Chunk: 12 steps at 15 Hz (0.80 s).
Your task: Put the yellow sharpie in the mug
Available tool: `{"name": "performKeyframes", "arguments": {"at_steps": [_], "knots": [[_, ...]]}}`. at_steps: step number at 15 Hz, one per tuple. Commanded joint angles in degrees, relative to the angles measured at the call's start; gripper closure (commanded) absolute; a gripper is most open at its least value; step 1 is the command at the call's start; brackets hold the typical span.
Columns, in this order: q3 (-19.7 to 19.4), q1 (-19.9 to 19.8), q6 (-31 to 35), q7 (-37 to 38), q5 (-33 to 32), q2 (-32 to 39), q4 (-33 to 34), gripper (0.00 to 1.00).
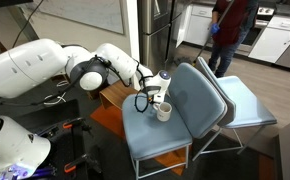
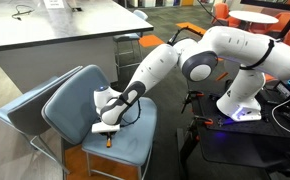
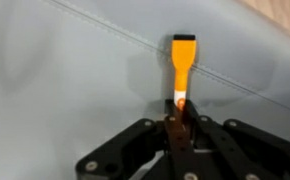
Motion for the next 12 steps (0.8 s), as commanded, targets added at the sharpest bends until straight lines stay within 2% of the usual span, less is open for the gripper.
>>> {"name": "performKeyframes", "arguments": {"at_steps": [1, 8, 12], "knots": [[-0.59, 0.79, -1.71, 3.3, -1.12, -0.62, -0.01, 0.97], [0.08, 3.28, -1.7, 2.03, -0.16, -6.99, -5.39, 0.97], [-4.67, 6.04, 0.37, 6.18, -1.25, -12.04, -10.23, 0.97]]}}
